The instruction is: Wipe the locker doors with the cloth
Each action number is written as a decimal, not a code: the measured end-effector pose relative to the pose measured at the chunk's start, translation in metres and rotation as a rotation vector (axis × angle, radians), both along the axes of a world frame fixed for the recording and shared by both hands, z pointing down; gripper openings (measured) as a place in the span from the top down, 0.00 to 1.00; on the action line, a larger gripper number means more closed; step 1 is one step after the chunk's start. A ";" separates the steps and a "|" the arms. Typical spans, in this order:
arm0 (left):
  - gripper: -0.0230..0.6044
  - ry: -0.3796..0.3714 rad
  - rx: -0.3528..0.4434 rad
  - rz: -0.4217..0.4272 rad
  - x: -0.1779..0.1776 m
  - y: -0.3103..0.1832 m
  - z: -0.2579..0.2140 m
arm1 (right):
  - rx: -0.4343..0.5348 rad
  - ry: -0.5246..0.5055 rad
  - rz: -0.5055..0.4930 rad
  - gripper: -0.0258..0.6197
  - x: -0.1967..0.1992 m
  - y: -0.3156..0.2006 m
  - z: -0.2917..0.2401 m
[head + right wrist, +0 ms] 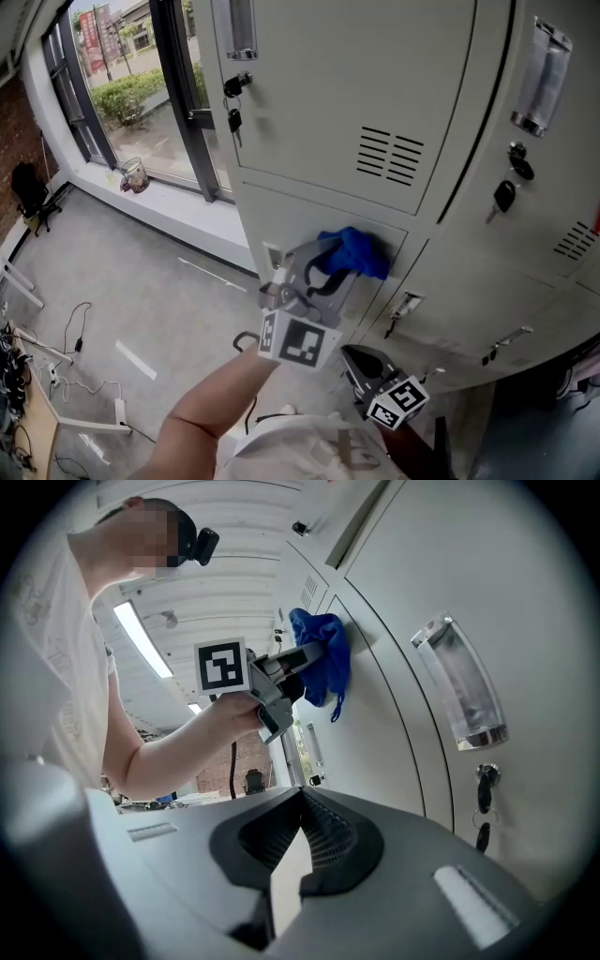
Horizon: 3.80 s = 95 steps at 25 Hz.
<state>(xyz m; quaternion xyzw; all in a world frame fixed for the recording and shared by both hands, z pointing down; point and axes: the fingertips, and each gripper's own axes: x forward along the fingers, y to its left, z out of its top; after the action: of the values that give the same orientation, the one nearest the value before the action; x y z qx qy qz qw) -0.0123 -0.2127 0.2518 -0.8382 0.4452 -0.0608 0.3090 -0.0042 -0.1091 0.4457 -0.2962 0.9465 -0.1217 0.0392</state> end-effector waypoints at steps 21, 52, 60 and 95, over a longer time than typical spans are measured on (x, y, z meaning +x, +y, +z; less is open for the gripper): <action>0.77 0.237 -0.038 -0.111 -0.128 -0.036 -0.004 | 0.001 0.014 0.039 0.95 -0.023 -0.005 -0.002; 0.78 0.297 -0.086 -0.312 -0.160 -0.048 0.049 | -0.029 0.009 0.046 0.95 -0.024 -0.021 0.005; 0.78 0.314 -0.087 -0.257 -0.126 -0.040 0.051 | -0.041 -0.001 0.056 0.95 -0.019 -0.020 0.009; 0.78 0.153 -0.177 0.055 0.052 0.016 0.067 | -0.074 -0.024 0.176 0.95 0.044 0.000 0.011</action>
<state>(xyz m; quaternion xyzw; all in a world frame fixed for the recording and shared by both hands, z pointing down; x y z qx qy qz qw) 0.0402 -0.1969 0.3190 -0.8763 0.4373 -0.0270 0.2005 0.0393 -0.1094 0.4570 -0.3780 0.9112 -0.1560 0.0500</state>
